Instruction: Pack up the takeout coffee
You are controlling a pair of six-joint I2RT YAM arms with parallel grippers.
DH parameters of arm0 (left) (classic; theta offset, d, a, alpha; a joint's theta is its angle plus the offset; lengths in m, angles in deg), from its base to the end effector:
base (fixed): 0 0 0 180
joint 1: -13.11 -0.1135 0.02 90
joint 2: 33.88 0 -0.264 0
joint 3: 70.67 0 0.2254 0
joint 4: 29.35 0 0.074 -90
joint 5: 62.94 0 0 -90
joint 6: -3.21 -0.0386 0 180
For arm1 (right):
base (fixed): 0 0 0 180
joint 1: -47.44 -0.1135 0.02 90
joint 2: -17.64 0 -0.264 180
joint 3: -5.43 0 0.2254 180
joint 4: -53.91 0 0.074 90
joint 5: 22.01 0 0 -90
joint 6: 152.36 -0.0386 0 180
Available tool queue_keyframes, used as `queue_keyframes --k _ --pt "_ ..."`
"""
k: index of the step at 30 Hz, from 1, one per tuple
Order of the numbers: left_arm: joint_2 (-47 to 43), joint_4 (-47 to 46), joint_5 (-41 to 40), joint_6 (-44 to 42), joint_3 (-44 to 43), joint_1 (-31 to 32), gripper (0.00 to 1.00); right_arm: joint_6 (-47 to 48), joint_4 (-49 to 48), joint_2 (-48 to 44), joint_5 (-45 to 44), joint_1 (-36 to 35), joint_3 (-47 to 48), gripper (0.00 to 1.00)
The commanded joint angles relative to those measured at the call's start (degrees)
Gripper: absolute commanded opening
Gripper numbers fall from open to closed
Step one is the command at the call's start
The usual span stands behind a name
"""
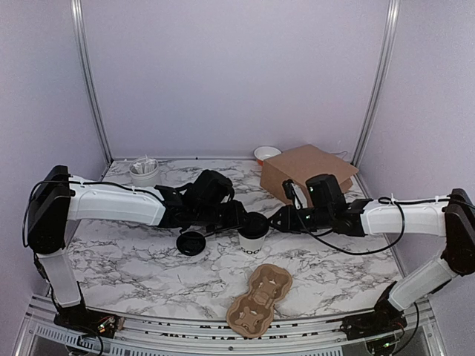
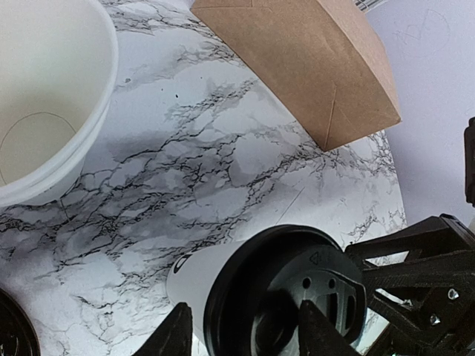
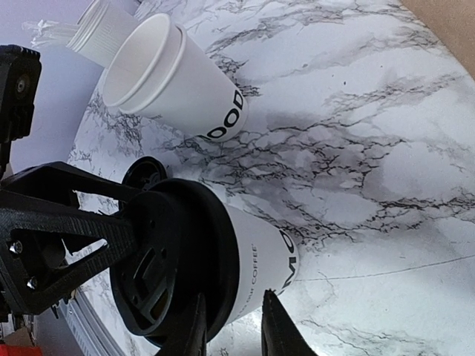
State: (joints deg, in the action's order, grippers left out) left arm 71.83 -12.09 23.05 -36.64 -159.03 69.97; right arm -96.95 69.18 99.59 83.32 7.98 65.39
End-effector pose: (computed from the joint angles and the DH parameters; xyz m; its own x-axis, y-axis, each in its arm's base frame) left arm 0.2205 -0.3328 0.2365 -0.8161 -0.1509 -0.5579 0.2767 0.7455 -0.6064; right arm 0.2101 0.1862 0.2232 -0.8250 0.0300 -0.5643 -0.3730 0.7213 0.5836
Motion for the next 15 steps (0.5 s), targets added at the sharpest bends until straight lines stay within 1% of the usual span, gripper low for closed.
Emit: queue_keyframes --k 1,9,15 --pt "1.3 4.11 -0.08 -0.4 0.85 0.49 0.49 -0.7 1.61 0.41 0.0 0.13 -2.99 0.24" --pt "1.58 3.98 -0.29 -0.05 1.69 0.53 0.49 -1.07 2.17 0.09 -2.02 -0.74 -6.44 0.23" --pt "1.69 3.84 -0.5 0.12 1.99 0.51 0.49 -1.53 1.99 0.63 -2.41 -1.58 -6.69 0.23"
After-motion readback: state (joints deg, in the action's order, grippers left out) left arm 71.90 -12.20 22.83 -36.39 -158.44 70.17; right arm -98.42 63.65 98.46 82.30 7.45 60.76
